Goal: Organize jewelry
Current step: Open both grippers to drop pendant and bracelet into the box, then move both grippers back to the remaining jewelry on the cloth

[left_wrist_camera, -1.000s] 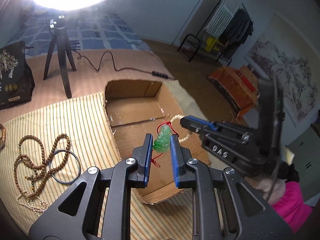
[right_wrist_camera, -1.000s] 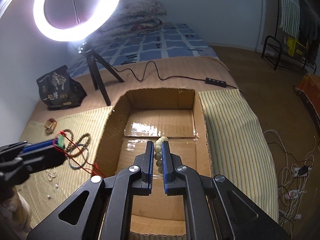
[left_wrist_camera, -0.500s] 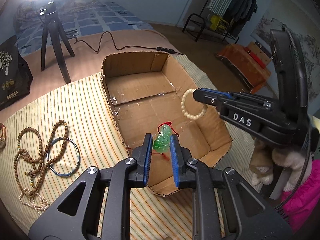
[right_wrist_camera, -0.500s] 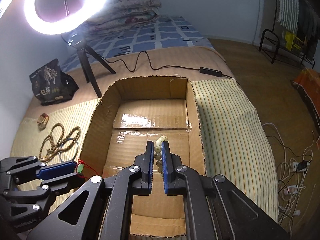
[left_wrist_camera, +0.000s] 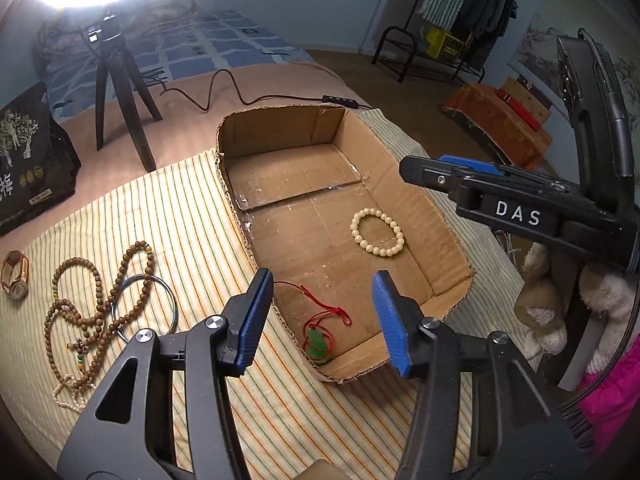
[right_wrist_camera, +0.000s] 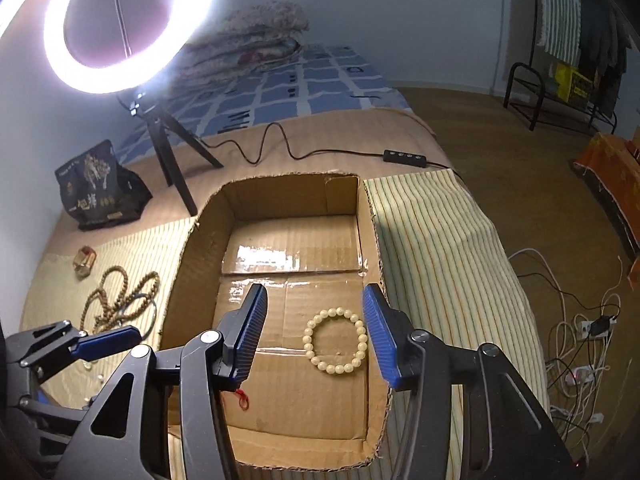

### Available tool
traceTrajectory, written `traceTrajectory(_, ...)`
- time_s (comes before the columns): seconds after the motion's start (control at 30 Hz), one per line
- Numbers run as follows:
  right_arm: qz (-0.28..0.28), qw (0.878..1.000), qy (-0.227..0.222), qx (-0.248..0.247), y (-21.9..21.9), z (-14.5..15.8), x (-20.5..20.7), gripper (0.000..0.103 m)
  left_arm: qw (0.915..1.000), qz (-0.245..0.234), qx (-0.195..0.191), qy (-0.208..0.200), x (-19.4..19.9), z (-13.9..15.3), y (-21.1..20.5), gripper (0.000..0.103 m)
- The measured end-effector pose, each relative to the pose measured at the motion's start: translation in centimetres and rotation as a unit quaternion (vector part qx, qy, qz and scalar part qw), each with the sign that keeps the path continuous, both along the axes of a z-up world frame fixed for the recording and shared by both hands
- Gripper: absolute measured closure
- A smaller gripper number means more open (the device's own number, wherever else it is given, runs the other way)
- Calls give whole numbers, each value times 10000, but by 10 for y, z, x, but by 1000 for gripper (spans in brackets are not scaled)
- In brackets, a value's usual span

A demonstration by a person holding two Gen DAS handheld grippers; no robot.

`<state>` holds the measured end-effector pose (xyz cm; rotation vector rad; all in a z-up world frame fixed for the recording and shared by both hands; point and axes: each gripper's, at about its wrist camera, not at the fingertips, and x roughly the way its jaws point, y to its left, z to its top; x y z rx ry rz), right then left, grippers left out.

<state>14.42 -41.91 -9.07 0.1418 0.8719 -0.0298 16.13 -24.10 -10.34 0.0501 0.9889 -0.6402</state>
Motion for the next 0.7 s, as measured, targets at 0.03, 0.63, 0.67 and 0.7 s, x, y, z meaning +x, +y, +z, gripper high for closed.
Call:
traceTrajectory(0.03, -26, 10000, -5, -4, 0, 1, -1, 48, 10000, 6, 9, -9, -1, 0, 0, 50)
traceTrajectory(0.63, 187, 9994, -269, 80, 19, 16, -2, 41, 9992, 281, 109, -251, -12, 16, 54, 50)
traceTrajectory(0.67, 213, 9993, -280, 88, 22, 17, -2, 41, 9990, 337, 113, -268, -11, 18, 60, 50)
traceTrajectory(0.7, 252, 9992, -296, 92, 26, 18, -2, 41, 9987, 400, 115, -286, -9, 19, 68, 50)
